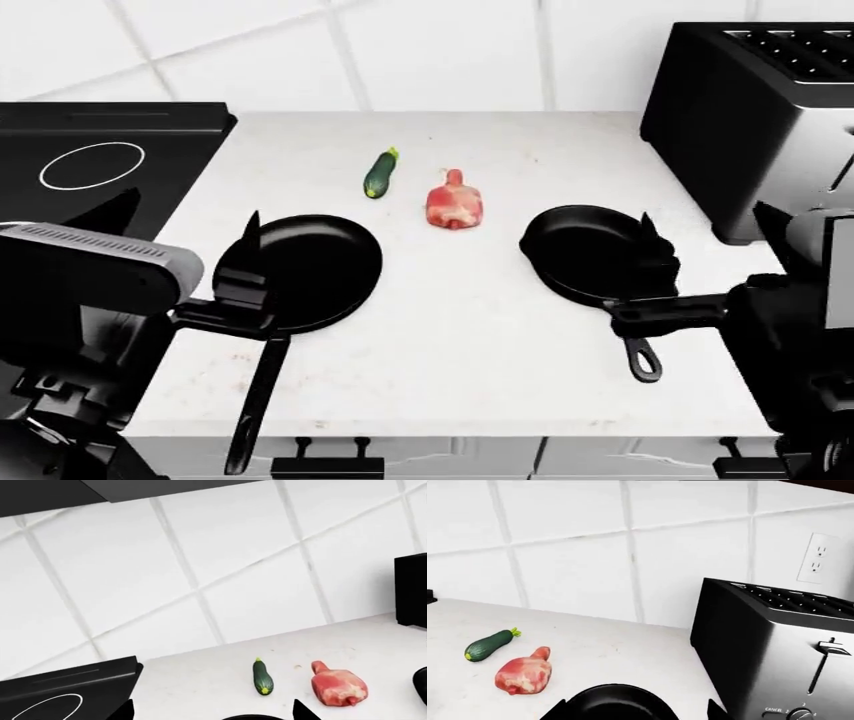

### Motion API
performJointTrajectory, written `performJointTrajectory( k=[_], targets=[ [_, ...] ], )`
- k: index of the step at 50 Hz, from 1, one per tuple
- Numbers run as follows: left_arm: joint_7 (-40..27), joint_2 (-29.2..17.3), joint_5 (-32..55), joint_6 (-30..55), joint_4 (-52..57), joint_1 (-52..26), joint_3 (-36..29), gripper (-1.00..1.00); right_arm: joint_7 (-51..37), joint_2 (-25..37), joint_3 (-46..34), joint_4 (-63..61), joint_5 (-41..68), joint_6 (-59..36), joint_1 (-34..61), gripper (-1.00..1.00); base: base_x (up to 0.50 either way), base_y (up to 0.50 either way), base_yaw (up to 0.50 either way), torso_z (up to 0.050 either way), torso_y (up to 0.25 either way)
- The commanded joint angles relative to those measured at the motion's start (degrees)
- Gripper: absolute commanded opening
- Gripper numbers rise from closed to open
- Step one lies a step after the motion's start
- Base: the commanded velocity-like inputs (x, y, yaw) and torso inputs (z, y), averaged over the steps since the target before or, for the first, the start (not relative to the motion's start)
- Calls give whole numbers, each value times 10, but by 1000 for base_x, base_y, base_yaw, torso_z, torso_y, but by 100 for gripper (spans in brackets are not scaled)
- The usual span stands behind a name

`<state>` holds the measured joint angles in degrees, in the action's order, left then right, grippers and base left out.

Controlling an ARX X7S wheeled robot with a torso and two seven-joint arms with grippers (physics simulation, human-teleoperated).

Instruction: Place both pans onto different burners. Then place the zucchini and the pork chop on different pans.

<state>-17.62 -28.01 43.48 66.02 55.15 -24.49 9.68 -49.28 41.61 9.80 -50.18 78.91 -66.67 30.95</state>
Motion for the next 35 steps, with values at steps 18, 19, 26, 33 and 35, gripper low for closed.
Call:
performJointTrajectory(
  k=[18,19,26,33,35],
  targets=[
    [16,-4,-12,-60,-29,43,-4,100,-257,45,-173,169,317,-32,113,100,0,0,0,0,0],
    [17,-4,-12,-62,-30,44,-3,100,-258,46,-173,169,317,-30,109,100,0,0,0,0,0],
    [22,-7,-15,-74,-36,49,-2,100,-234,38,-180,197,280,-37,98,100,0,0,0,0,0],
    [20,-10,-17,-79,-38,51,0,100,-193,24,-184,228,230,-41,91,100,0,0,0,0,0],
    [20,-10,-18,-81,-37,53,-1,100,-179,19,-186,236,215,-41,91,100,0,0,0,0,0]
  ],
)
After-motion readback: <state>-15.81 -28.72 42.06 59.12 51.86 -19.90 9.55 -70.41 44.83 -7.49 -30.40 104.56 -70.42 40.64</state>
